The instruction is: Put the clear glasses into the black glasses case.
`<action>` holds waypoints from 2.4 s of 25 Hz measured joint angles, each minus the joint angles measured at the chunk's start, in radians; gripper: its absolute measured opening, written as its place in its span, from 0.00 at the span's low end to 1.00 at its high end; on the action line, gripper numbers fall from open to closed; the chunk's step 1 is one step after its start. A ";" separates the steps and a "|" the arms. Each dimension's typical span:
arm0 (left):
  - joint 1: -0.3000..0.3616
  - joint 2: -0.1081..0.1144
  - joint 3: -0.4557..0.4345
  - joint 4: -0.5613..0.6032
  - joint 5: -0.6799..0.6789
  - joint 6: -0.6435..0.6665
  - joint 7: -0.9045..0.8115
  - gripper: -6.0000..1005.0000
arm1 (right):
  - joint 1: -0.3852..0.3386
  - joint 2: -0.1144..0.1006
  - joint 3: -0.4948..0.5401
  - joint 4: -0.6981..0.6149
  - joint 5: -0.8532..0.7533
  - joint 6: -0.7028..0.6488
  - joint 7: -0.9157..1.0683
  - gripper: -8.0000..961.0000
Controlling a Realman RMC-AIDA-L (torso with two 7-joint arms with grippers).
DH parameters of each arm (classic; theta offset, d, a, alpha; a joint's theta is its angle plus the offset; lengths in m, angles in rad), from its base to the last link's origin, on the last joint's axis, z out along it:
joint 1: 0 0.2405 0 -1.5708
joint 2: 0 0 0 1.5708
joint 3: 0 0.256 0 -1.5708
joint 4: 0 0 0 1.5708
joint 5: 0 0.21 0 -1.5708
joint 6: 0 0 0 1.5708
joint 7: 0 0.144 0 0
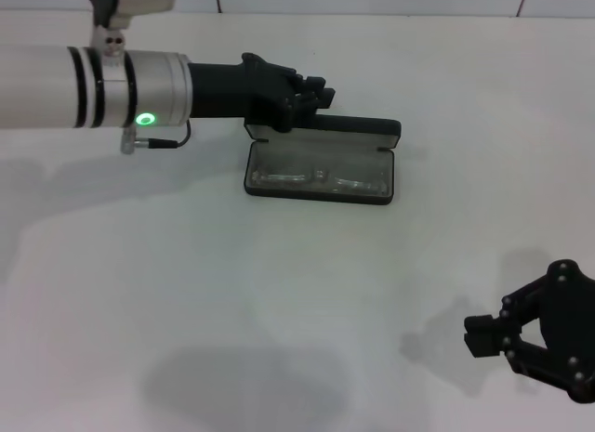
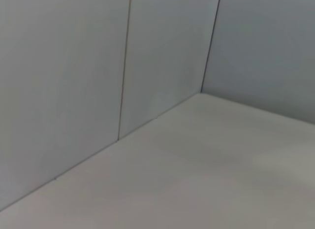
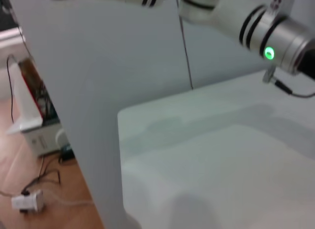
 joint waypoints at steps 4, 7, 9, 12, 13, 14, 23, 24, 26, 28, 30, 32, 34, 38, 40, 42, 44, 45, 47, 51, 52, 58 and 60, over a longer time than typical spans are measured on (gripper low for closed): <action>-0.010 -0.022 0.000 0.003 0.053 -0.034 -0.012 0.21 | 0.007 -0.001 0.008 0.050 0.013 -0.006 -0.024 0.09; -0.018 -0.032 -0.001 0.009 0.082 -0.042 -0.033 0.23 | 0.012 -0.001 0.006 0.071 0.019 -0.007 -0.025 0.09; -0.019 -0.032 -0.001 0.010 0.083 -0.042 -0.037 0.24 | 0.011 -0.001 0.004 0.078 0.026 -0.008 -0.026 0.09; -0.021 -0.032 -0.001 0.011 0.084 -0.043 -0.041 0.25 | 0.011 -0.001 0.005 0.096 0.036 -0.008 -0.026 0.09; -0.022 -0.033 -0.001 0.011 0.083 -0.043 -0.042 0.26 | 0.011 -0.001 0.007 0.103 0.039 -0.008 -0.026 0.09; -0.023 -0.033 -0.002 0.012 0.082 -0.043 -0.044 0.26 | 0.012 -0.001 0.008 0.112 0.040 -0.009 -0.027 0.09; -0.027 -0.039 -0.003 0.008 0.089 -0.090 -0.045 0.29 | 0.020 -0.001 0.007 0.152 0.044 -0.009 -0.040 0.11; -0.029 -0.042 -0.003 0.005 0.095 -0.102 -0.044 0.29 | 0.023 -0.001 0.007 0.161 0.044 -0.009 -0.040 0.11; -0.031 -0.047 -0.003 0.004 0.107 -0.118 -0.043 0.29 | 0.030 -0.001 0.008 0.180 0.044 -0.009 -0.041 0.12; -0.032 -0.056 -0.003 0.003 0.123 -0.134 -0.046 0.29 | 0.034 -0.001 0.008 0.192 0.044 -0.009 -0.043 0.13; -0.033 -0.064 -0.003 0.004 0.137 -0.143 -0.049 0.29 | 0.035 -0.001 0.008 0.196 0.044 -0.009 -0.048 0.13; -0.033 -0.070 -0.003 0.004 0.154 -0.145 -0.051 0.29 | 0.034 -0.001 0.006 0.198 0.048 -0.008 -0.051 0.14; -0.033 -0.073 -0.002 0.004 0.167 -0.146 -0.053 0.29 | 0.033 -0.001 0.008 0.209 0.062 -0.008 -0.058 0.14; -0.032 -0.074 0.003 -0.003 0.171 -0.143 -0.055 0.29 | 0.033 -0.001 0.021 0.231 0.082 -0.008 -0.074 0.15; -0.028 -0.075 0.004 -0.004 0.173 -0.137 -0.055 0.29 | 0.034 -0.001 0.023 0.233 0.082 -0.007 -0.077 0.16; -0.023 -0.076 0.005 -0.007 0.186 -0.134 -0.055 0.29 | 0.034 -0.001 0.023 0.233 0.082 -0.007 -0.077 0.17; -0.021 -0.080 0.006 -0.009 0.201 -0.133 -0.057 0.29 | 0.035 -0.001 0.023 0.234 0.083 -0.007 -0.077 0.17; -0.020 -0.084 0.006 -0.010 0.210 -0.133 -0.060 0.29 | 0.035 -0.001 0.023 0.234 0.083 -0.007 -0.077 0.18; -0.020 -0.091 0.006 -0.010 0.221 -0.133 -0.064 0.29 | 0.035 -0.001 0.023 0.234 0.083 -0.007 -0.078 0.18; -0.018 -0.107 0.007 -0.007 0.241 -0.130 -0.065 0.30 | 0.034 -0.001 0.023 0.235 0.084 -0.007 -0.078 0.19; -0.015 -0.112 0.007 0.000 0.245 -0.123 -0.065 0.31 | 0.034 -0.001 0.024 0.236 0.084 -0.007 -0.078 0.20; 0.130 -0.124 0.002 0.272 0.232 0.047 -0.104 0.36 | 0.031 -0.001 0.038 0.245 0.084 -0.007 -0.087 0.21; 0.193 -0.119 -0.011 0.383 0.212 0.145 -0.127 0.38 | 0.031 -0.001 0.064 0.260 0.096 -0.012 -0.111 0.22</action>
